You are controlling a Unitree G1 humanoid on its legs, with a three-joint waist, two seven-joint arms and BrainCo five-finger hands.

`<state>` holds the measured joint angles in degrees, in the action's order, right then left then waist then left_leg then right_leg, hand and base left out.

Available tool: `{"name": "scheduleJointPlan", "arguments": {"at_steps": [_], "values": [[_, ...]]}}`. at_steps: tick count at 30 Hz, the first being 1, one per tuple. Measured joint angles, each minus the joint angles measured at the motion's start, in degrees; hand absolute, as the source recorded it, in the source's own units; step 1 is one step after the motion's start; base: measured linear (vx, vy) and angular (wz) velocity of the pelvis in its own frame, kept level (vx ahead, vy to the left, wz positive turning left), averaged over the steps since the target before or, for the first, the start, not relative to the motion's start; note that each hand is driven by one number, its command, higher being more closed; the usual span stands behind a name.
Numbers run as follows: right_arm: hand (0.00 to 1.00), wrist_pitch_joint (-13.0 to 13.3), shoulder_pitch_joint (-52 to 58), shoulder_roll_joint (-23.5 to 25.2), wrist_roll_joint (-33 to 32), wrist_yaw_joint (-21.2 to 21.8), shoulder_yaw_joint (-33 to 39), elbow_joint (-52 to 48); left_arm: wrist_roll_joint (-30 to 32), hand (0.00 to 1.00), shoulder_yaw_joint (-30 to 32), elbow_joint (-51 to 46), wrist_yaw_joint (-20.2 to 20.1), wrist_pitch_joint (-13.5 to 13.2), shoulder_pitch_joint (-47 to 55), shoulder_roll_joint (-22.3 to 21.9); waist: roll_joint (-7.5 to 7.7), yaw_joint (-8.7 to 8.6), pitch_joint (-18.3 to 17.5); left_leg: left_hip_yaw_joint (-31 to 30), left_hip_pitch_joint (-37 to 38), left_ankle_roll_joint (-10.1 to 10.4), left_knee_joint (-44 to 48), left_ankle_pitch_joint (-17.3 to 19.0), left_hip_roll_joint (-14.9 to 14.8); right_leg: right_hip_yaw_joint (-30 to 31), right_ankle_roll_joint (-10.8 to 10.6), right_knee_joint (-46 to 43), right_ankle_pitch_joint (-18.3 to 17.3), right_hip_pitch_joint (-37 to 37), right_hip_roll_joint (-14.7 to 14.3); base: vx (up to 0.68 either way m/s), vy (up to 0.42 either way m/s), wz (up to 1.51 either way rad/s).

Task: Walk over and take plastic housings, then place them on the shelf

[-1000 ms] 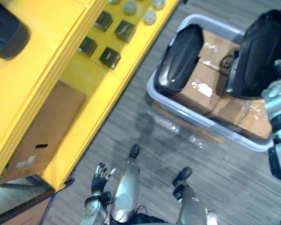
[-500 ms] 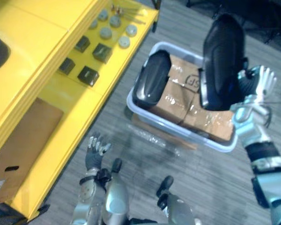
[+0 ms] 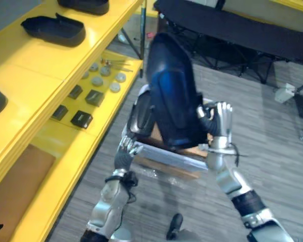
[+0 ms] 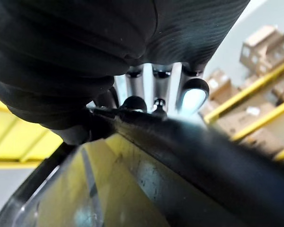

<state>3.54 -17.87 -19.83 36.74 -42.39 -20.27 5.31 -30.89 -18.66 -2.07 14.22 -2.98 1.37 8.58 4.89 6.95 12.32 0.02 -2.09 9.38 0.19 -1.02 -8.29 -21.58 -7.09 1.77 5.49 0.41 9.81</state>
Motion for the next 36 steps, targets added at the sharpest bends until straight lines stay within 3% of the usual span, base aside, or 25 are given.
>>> {"name": "scheduleJointPlan", "arguments": {"at_steps": [10, 23, 24, 33, 36], "values": [[1.00, 2.6, 0.6, 2.1, 0.2, 0.0, -4.7, 0.3, 0.5, 0.00, -2.8, 3.3, 0.8, -0.7, -1.4, -0.4, -1.44, -0.61, -3.7, 0.5, 0.0, -0.1, 0.0, 0.1, 0.1, 0.2, 0.0, 0.7, 0.5, -0.2, 0.0, -0.02, -0.003, -0.03], [1.00, 4.0, 1.8, 3.2, 1.2, 1.3, -10.7, 5.8, -2.1, 0.00, -5.3, 6.6, 0.7, -2.1, -3.0, -1.0, -1.49, -1.23, -3.7, 0.4, 0.1, -0.1, 0.3, 0.1, 0.1, 0.2, 0.1, 1.9, 1.0, 0.7, -0.1, -0.01, -0.001, 0.00], [1.00, 4.1, 1.8, 3.2, 1.2, 1.1, -11.1, 6.7, -3.0, 1.00, -5.3, 6.6, 0.8, -2.2, -3.0, -1.0, -1.48, -1.23, -3.8, 0.4, 0.1, -0.1, 0.3, 0.1, 0.1, 0.1, 0.1, 1.9, 1.0, 0.7, -0.2, 0.00, 0.000, 0.00], [1.00, 5.5, 3.2, 3.5, 1.0, -0.2, -12.2, 7.3, -3.1, 1.00, -5.1, 6.6, 1.9, -2.1, -3.0, -0.3, -1.37, -1.23, -4.1, 0.4, 0.0, 0.0, 0.3, 0.2, -0.1, 0.2, 0.2, 2.3, 1.4, 0.9, -0.5, 0.00, 0.000, 0.00], [1.00, 7.5, 4.0, 4.0, 0.3, -0.3, -12.5, 7.0, -6.8, 1.00, -5.1, 6.9, 1.7, -2.1, -3.0, -0.1, -1.38, -1.27, -5.7, 0.4, 0.0, 0.1, 0.5, 0.4, -0.3, 0.3, 0.3, 2.7, 1.5, 1.0, -0.7, 0.00, 0.000, 0.00]]}}
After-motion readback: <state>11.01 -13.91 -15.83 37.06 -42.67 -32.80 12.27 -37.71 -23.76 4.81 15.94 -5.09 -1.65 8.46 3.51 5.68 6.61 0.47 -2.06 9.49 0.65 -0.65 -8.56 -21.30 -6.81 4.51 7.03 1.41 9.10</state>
